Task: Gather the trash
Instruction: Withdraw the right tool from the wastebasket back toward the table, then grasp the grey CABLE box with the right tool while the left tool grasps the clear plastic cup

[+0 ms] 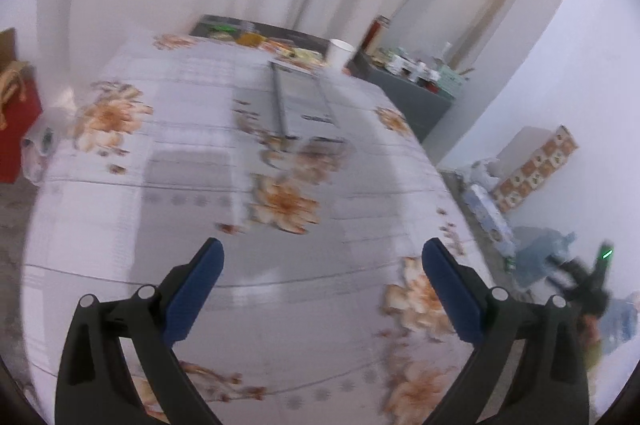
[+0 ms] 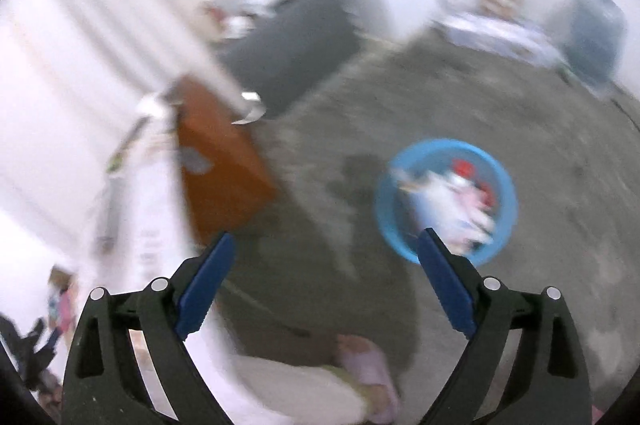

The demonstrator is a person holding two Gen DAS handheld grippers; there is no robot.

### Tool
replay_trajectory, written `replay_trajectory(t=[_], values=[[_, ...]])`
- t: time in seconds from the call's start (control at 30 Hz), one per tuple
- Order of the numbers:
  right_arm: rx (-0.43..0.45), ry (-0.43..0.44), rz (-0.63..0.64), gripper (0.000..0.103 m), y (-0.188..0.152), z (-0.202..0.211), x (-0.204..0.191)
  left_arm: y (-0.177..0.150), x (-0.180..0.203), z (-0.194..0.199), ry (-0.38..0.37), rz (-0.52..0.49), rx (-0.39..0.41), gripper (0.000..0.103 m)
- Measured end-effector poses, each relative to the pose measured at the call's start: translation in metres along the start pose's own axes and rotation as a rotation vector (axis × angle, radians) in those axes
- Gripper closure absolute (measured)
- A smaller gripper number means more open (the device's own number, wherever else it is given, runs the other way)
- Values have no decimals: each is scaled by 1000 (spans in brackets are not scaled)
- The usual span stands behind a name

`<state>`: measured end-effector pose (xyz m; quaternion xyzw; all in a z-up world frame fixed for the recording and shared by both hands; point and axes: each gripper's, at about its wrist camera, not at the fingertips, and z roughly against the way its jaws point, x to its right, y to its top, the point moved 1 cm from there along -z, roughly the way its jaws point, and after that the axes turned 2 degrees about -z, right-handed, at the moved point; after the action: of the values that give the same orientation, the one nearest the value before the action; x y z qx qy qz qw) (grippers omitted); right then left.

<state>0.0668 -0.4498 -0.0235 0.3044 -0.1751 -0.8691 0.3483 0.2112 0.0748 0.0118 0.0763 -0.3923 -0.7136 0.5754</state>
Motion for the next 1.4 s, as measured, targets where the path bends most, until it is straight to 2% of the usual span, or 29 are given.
replay_trajectory(t=[0.13,0.27,0.37,0.47,0.6,0.67,0.73,0.8,0.93,1.23,1.33,1.4], values=[[-38,185,138,13,2,-19,-102,8,-11,0,26,-13,44,6],[-156,352,267,13,-5,-63,-201,22,-5,-13,38,-77,86,6],[-262,413,291,13,-4,-102,-256,33,4,-29,63,-158,101,6],[-349,451,309,10,3,-137,-298,44,15,-49,86,-229,88,12],[-453,459,407,7,9,-180,-364,52,23,-82,114,-303,53,17],[-495,406,484,7,6,-205,-395,55,23,-96,135,-315,32,22],[-521,341,544,7,3,-230,-421,57,21,-107,145,-306,16,31],[-560,319,589,8,-4,-250,-436,59,17,-114,155,-287,3,38],[-556,252,656,7,-14,-276,-455,59,8,-124,139,-252,-36,57],[-610,229,691,7,-32,-306,-473,58,-7,-126,114,-181,-63,86],[-597,223,712,7,-38,-309,-479,58,-10,-127,104,-155,-72,92],[-582,210,740,8,-40,-309,-481,57,-9,-127,99,-148,-74,93]])
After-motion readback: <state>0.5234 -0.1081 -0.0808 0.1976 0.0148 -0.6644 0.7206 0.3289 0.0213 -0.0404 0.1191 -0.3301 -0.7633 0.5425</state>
